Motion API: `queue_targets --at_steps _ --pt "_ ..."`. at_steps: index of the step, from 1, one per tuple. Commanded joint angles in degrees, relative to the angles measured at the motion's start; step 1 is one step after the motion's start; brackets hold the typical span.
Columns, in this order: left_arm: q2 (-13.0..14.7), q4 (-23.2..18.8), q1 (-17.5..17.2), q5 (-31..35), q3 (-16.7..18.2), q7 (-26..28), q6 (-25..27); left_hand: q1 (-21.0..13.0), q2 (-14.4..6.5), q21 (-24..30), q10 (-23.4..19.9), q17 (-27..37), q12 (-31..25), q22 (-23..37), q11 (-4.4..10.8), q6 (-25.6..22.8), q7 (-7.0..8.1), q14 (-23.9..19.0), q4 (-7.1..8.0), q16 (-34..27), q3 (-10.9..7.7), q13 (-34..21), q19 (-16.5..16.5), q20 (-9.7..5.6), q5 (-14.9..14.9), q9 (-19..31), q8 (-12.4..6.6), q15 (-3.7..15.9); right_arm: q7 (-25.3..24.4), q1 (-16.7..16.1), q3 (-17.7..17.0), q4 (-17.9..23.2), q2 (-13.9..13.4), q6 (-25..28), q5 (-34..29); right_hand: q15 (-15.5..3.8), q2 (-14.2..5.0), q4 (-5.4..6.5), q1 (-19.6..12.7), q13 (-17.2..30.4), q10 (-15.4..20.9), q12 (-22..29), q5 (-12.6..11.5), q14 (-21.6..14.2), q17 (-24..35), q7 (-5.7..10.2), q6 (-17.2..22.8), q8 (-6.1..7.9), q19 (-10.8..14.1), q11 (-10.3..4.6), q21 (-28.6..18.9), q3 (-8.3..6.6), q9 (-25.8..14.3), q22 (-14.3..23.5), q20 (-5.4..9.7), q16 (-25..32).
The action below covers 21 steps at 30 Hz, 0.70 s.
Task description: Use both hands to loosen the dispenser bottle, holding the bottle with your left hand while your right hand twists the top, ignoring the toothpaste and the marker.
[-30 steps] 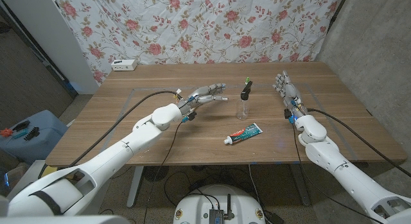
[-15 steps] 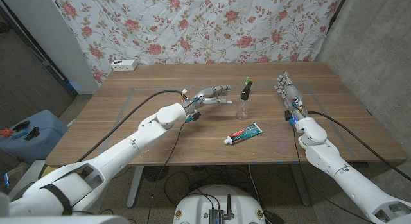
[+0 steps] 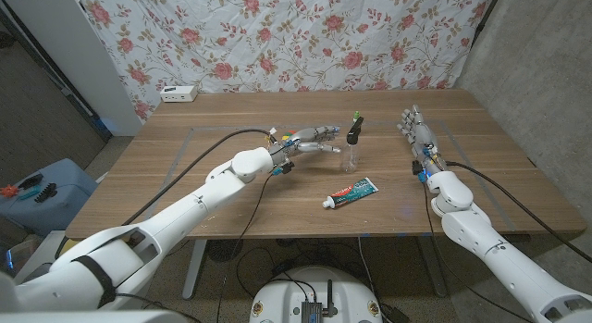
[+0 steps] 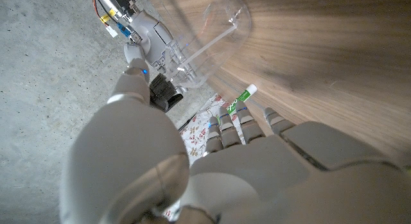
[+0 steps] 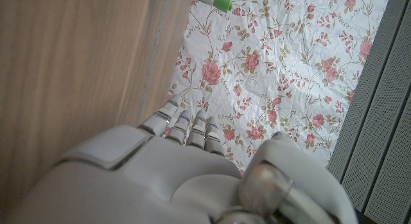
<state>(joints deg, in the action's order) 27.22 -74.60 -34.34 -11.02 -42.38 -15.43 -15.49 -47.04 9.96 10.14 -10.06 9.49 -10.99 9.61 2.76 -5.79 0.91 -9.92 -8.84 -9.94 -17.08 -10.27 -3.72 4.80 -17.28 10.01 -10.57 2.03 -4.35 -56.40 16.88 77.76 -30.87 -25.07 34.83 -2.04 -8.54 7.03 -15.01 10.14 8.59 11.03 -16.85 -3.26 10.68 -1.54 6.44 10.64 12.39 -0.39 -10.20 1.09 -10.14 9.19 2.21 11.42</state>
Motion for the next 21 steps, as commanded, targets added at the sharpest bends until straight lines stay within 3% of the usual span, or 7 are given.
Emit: queue_targets --at_steps 1,6,15,21 --pt "-1.02 1.75 1.17 0.14 -1.07 -1.62 -0.24 -0.82 -0.15 0.19 0.27 0.08 0.15 0.03 0.04 -0.82 0.26 0.2 0.14 -0.04 0.61 -0.23 -0.27 -0.1 -0.52 0.2 -0.19 1.67 0.13 -0.47 -0.25 -0.45 0.23 -0.7 0.16 -0.31 0.19 0.16 -0.02 0.16 0.12 -0.16 0.11 -0.02 0.07 -0.08 0.23 0.2 -0.21 0.37 -0.25 -0.25 -0.02 0.25 4.13 -0.17" --pt "-1.28 2.15 1.25 0.87 -1.39 -1.15 -0.57 -1.67 -0.65 0.32 -0.62 0.09 -0.33 0.03 0.77 -2.19 0.87 -0.21 0.15 -0.32 1.05 -0.26 -0.15 -0.63 -0.81 0.25 -0.64 2.28 0.24 -0.6 -0.32 -0.81 0.43 -1.24 0.19 -0.32 0.2 0.17 0.02 0.17 0.11 -0.18 0.12 -0.03 0.08 -0.06 0.23 0.19 -0.25 0.38 -0.25 -0.26 -0.03 0.26 4.02 -0.19" --pt "-1.54 2.31 1.89 2.48 -2.28 -1.06 -0.5 -3.82 -1.42 0.48 -2.13 0.09 -0.89 0.01 2.32 -3.77 2.72 -1.41 -0.06 -0.61 1.52 -0.37 0.31 -2.99 -1.23 0.32 -0.93 4.31 0.07 -1.18 -0.74 -0.77 0.49 -2.23 0.19 -0.28 0.27 0.18 0.11 0.17 0.08 -0.21 0.16 -0.11 0.09 -0.04 0.24 0.18 -0.28 0.27 -0.27 -0.28 -0.03 0.26 3.94 -0.18" --pt "-1.97 2.99 2.35 2.56 -2.56 -1.52 -0.69 -4.73 -1.82 0.45 -2.24 0.11 -0.91 0.01 2.6 -3.83 2.59 -1.39 -0.18 -0.54 1.42 -0.45 0.29 -3.34 -1.34 0.36 -0.86 4.14 0.12 -1.53 -0.88 -0.46 0.44 -2.41 0.32 -0.17 0.34 0.19 0.18 0.18 0.21 -0.18 0.18 -0.12 0.1 -0.03 0.29 0.18 -0.26 0.3 -0.29 -0.26 -0.03 0.26 3.9 -0.19"
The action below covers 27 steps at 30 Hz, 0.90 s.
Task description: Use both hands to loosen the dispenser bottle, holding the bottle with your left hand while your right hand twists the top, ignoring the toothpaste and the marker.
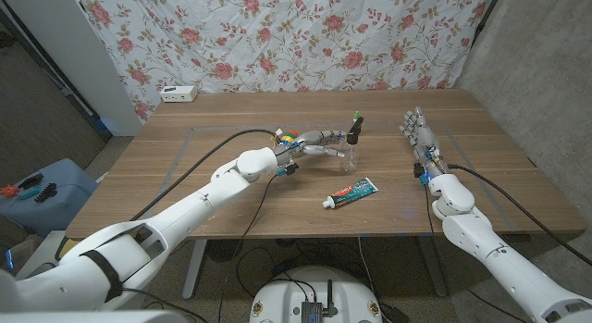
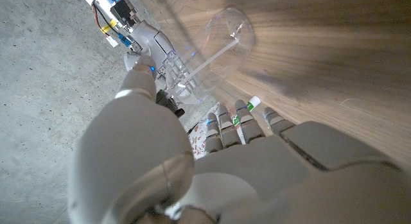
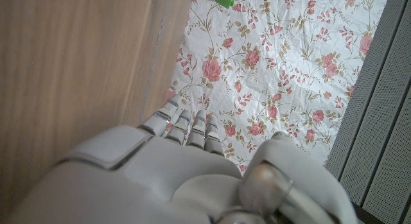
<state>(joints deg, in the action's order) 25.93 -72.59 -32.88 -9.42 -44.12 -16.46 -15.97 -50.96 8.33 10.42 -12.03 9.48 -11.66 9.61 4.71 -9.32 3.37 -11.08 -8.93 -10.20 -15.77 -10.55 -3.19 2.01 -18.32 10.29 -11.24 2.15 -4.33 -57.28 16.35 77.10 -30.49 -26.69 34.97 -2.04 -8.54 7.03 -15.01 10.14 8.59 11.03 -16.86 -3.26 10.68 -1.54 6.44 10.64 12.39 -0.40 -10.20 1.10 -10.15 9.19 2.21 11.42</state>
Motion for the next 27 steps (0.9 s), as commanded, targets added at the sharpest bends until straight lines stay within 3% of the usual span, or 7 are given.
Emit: queue_targets --at_steps 1,17,27 --pt "-0.78 1.16 1.02 1.03 -0.89 -0.53 -0.29 -0.94 -0.24 0.17 -0.35 0.12 -0.27 0.0 0.71 -0.33 0.12 -0.27 -0.11 -0.29 0.09 -0.19 -0.24 -0.57 -0.31 0.08 -0.19 3.97 0.1 -0.71 -0.37 0.24 0.06 -0.83 0.19 -0.18 0.35 0.2 0.19 0.17 0.21 -0.18 0.18 -0.13 0.1 -0.04 0.28 0.18 -0.26 0.27 -0.29 -0.25 -0.03 0.26 3.89 -0.19" --pt "-2.88 5.04 2.97 0.9 -1.66 -1.87 -1.63 -3.44 -1.34 0.11 0.04 0.31 -0.29 0.01 0.94 1.5 -0.71 -0.02 -0.3 -0.27 -0.48 -0.64 -0.44 -0.76 -0.39 0.29 0.49 2.74 -0.11 -1.23 -0.62 0.68 0.09 -1.23 0.14 -0.15 0.68 0.29 0.55 0.18 0.28 -0.2 0.26 -0.29 0.14 0.08 0.4 0.2 -0.24 0.18 -0.33 -0.08 -0.04 0.26 3.66 -0.15" --pt "-4.46 7.93 4.29 0.7 -2.42 -3.19 -2.56 -5.21 -2.56 0.13 -1.08 0.48 -1.22 0.01 0.77 0.37 -2.27 -1.79 -0.18 -0.92 -1.05 -1.39 -0.47 -0.93 0.31 0.53 -0.18 2.12 -0.36 -1.72 -0.96 0.93 0.0 -1.55 0.15 -0.17 0.79 0.35 0.76 0.18 0.35 -0.19 0.3 -0.35 0.15 0.12 0.39 0.18 -0.25 0.2 -0.34 0.01 -0.04 0.27 3.49 -0.15"
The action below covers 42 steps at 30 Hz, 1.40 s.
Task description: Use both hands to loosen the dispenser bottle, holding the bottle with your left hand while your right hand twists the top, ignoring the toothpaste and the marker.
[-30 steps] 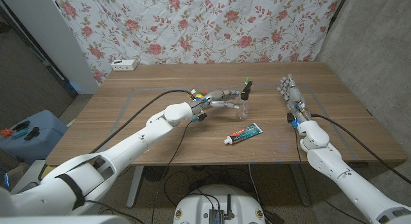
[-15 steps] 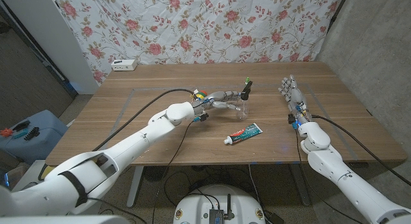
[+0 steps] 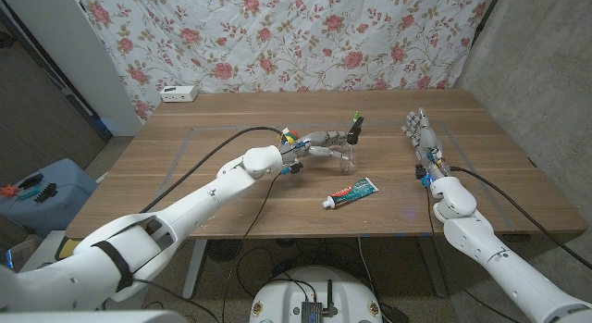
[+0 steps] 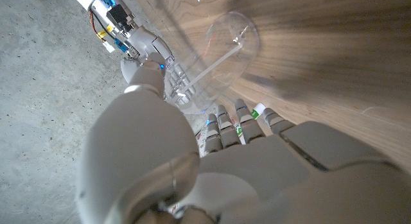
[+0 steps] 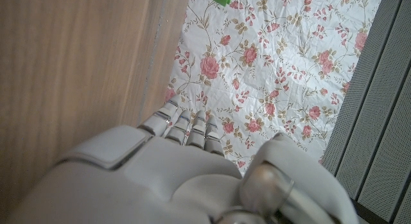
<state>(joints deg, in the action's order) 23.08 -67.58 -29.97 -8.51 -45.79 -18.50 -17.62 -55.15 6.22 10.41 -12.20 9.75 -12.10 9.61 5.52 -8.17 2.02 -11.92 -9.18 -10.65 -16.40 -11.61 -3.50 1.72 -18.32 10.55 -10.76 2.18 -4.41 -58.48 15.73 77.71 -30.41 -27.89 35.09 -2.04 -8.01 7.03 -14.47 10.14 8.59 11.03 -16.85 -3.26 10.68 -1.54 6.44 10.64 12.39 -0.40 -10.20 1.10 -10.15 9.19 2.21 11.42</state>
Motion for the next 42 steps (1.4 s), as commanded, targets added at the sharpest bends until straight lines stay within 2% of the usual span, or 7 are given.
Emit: queue_targets --at_steps 1,15,17,23,29,35,42 --pt "-1.76 3.2 1.46 -0.32 -0.77 -1.28 -1.0 -1.15 -0.54 0.13 -1.1 0.22 -0.91 0.01 -0.18 -0.97 -1.0 -1.17 0.09 -0.55 -0.45 -0.41 -0.18 -0.65 0.4 0.29 -0.74 1.96 -0.33 -0.58 -0.37 0.38 -0.11 -0.32 0.04 -0.16 0.27 0.35 0.24 0.18 0.36 -0.19 0.3 -0.37 0.15 0.13 0.41 0.18 -0.26 0.21 -0.34 0.01 -0.04 0.27 3.43 -0.14" --pt "-3.81 6.63 1.84 -1.99 -0.73 -2.01 -1.97 -2.48 -1.17 -0.08 -2.42 0.39 -2.36 0.01 0.44 -1.81 -0.76 -2.38 0.16 -0.61 -0.81 -1.41 -0.99 -0.57 1.58 0.54 -0.87 2.59 -0.42 -1.26 -0.72 0.61 -0.19 -0.47 0.3 -0.14 0.36 0.42 0.5 0.18 0.38 -0.22 0.32 -0.44 0.16 0.22 0.45 0.18 -0.21 0.16 -0.37 0.09 -0.04 0.26 3.23 -0.15" --pt "-3.95 6.79 1.81 -2.04 -0.74 -1.9 -1.92 -2.72 -1.44 -0.08 -2.59 0.45 -2.64 0.01 0.14 -1.8 -0.76 -2.46 0.2 -0.6 -0.93 -1.61 -1.08 -0.53 1.78 0.59 -0.83 2.52 -0.35 -1.25 -0.73 0.5 -0.14 -0.63 0.29 -0.04 0.37 0.43 0.54 0.18 0.39 -0.23 0.33 -0.45 0.16 0.2 0.43 0.17 -0.21 0.18 -0.37 0.1 -0.04 0.25 3.2 -0.16" --pt "-4.34 7.45 1.81 -2.69 -0.69 -2.32 -1.98 -4.01 -2.29 0.17 -4.0 0.68 -4.42 0.0 0.69 -4.53 -0.38 -4.11 0.18 -0.94 -1.41 -2.69 -0.75 -0.36 3.04 0.91 -1.68 3.19 -0.24 -1.42 -0.82 0.29 0.04 -1.07 0.4 0.0 0.4 0.45 0.63 0.19 0.4 -0.24 0.33 -0.5 0.17 0.22 0.45 0.17 -0.21 0.25 -0.36 0.13 -0.04 0.24 3.18 -0.15" --pt "-4.73 8.16 1.77 -3.03 -0.58 -2.2 -2.44 -5.33 -3.01 0.47 -5.83 0.94 -6.67 -0.03 1.38 -6.9 0.13 -6.83 0.22 -1.51 -1.71 -4.04 0.58 -1.92 4.83 1.36 -2.4 4.18 -0.37 -1.89 -0.94 0.51 0.1 -1.34 0.46 -0.01 0.4 0.47 0.72 0.19 0.43 -0.23 0.33 -0.51 0.17 0.21 0.5 0.18 -0.18 0.25 -0.37 0.14 -0.04 0.24 3.11 -0.16" --pt "-5.16 9.05 1.83 -2.8 -0.69 -1.79 -3.08 -6.0 -3.83 0.54 -7.02 1.4 -8.12 -0.06 1.68 -9.35 0.24 -8.1 0.34 -1.91 -1.89 -4.98 1.4 -2.69 5.94 1.75 -3.47 4.56 -0.67 -2.62 -1.2 1.2 -0.17 -1.34 0.45 0.05 0.4 0.48 0.79 0.19 0.42 -0.25 0.33 -0.54 0.16 0.2 0.53 0.18 -0.2 0.24 -0.36 0.14 -0.05 0.23 3.01 -0.16" --pt "-5.75 10.34 2.18 -2.43 -0.92 -1.53 -3.88 -6.77 -4.26 0.7 -9.22 1.94 -10.3 -0.1 2.24 -12.1 1.06 -10.52 0.37 -2.69 -1.76 -6.4 3.01 -3.48 7.25 2.28 -4.94 5.42 -0.65 -3.19 -1.42 1.54 -0.33 -1.45 0.59 0.04 0.39 0.48 0.85 0.19 0.46 -0.24 0.32 -0.57 0.16 0.21 0.54 0.18 -0.16 0.24 -0.37 0.13 -0.05 0.23 2.94 -0.17"
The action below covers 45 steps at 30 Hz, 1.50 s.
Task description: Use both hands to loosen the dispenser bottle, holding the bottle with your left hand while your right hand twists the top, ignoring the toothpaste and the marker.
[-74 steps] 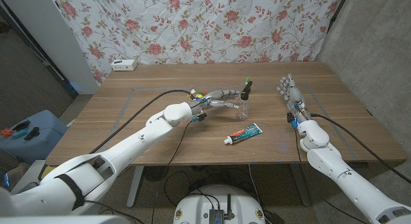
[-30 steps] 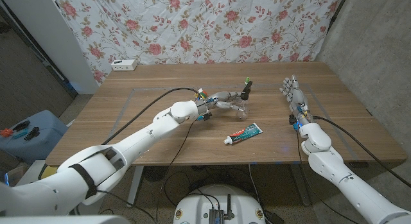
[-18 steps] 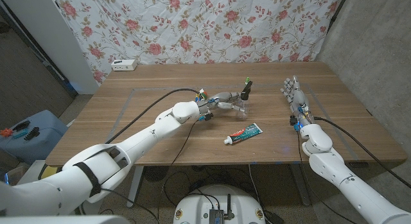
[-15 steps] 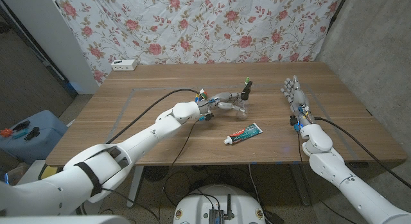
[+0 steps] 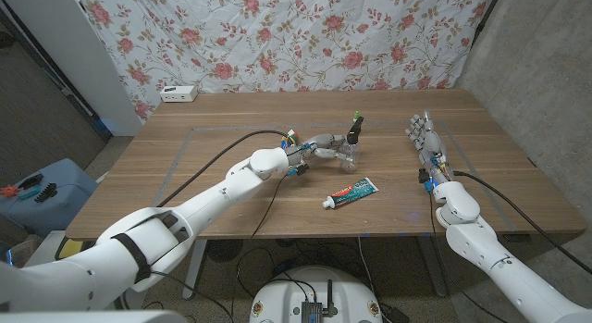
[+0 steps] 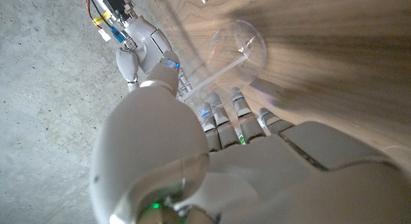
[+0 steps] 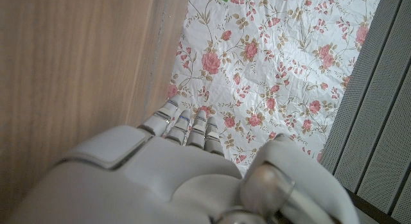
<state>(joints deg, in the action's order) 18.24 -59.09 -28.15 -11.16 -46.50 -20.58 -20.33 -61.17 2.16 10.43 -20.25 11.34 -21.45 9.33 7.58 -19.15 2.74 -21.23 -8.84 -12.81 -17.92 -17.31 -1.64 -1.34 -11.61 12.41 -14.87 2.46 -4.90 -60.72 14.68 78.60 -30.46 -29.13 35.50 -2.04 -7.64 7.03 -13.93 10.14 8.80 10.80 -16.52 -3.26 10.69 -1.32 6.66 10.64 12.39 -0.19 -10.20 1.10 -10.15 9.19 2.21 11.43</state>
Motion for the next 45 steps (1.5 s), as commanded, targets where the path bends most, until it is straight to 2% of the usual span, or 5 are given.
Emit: queue_targets --at_steps 1,15,18,25,45 --pt "-1.01 2.03 0.39 0.28 -0.2 0.69 -1.34 -0.86 -0.27 0.68 -1.51 0.39 -1.19 0.18 0.21 -1.48 0.37 -1.25 0.02 -0.54 -0.25 -0.82 1.25 -0.43 0.6 0.47 -1.01 5.14 -0.11 -0.96 -0.39 0.57 -0.24 -0.33 0.2 0.04 0.02 0.48 0.32 0.19 0.26 -0.01 -0.01 -0.57 0.15 -0.02 0.34 0.19 -0.16 0.03 -0.37 0.13 -0.04 0.23 2.92 -0.17" --pt "-1.39 2.47 0.16 1.77 -0.11 3.68 -2.69 -2.91 -1.83 0.86 -8.49 2.33 -6.57 0.09 1.2 -10.34 2.07 -8.9 0.05 -3.84 0.31 -4.34 6.48 -3.33 0.77 1.57 -6.37 7.23 0.35 -0.56 -0.28 0.12 -0.15 -0.36 0.2 0.05 0.01 0.47 0.41 0.19 0.35 0.0 -0.02 -0.65 0.14 0.04 0.31 0.16 -0.15 -0.05 -0.36 0.11 -0.04 0.22 2.65 -0.18" --pt "-1.28 2.17 -0.08 2.03 0.09 4.62 -2.82 -3.09 -2.05 0.88 -9.12 2.7 -7.04 0.08 1.63 -10.94 2.13 -9.8 0.09 -4.37 0.43 -4.7 7.11 -3.36 0.69 1.56 -6.8 7.34 0.46 -0.39 -0.19 0.11 -0.21 -0.14 0.2 0.02 0.01 0.46 0.42 0.19 0.36 0.0 -0.02 -0.68 0.14 0.02 0.31 0.16 -0.14 -0.03 -0.37 0.1 -0.04 0.22 2.62 -0.17" --pt "-0.79 0.77 -1.14 2.38 0.81 7.1 -2.85 -3.55 -2.33 0.91 -10.03 3.28 -7.7 0.08 1.47 -12.17 2.04 -10.9 0.04 -5.11 0.58 -5.22 8.13 -3.77 0.57 1.52 -7.57 7.28 0.59 0.25 0.24 0.11 -0.21 0.45 -0.06 0.03 -0.01 0.45 0.45 0.2 0.38 -0.01 -0.03 -0.72 0.13 0.1 0.48 0.22 -0.14 -0.02 -0.36 0.07 -0.04 0.22 2.6 -0.18" --pt "2.11 -6.34 -5.33 1.1 3.75 12.24 -0.32 -4.81 -3.03 0.87 -11.45 4.47 -8.85 0.07 0.87 -13.79 1.31 -12.41 -0.01 -6.24 0.72 -6.37 10.34 -2.97 0.09 1.41 -8.86 7.16 0.85 2.55 1.92 0.89 -0.42 2.44 -1.5 -0.05 -0.07 0.4 0.51 0.2 0.42 -0.03 -0.06 -0.76 0.11 0.19 0.58 0.22 -0.01 0.01 -0.4 -0.01 -0.04 0.22 2.7 -0.22"
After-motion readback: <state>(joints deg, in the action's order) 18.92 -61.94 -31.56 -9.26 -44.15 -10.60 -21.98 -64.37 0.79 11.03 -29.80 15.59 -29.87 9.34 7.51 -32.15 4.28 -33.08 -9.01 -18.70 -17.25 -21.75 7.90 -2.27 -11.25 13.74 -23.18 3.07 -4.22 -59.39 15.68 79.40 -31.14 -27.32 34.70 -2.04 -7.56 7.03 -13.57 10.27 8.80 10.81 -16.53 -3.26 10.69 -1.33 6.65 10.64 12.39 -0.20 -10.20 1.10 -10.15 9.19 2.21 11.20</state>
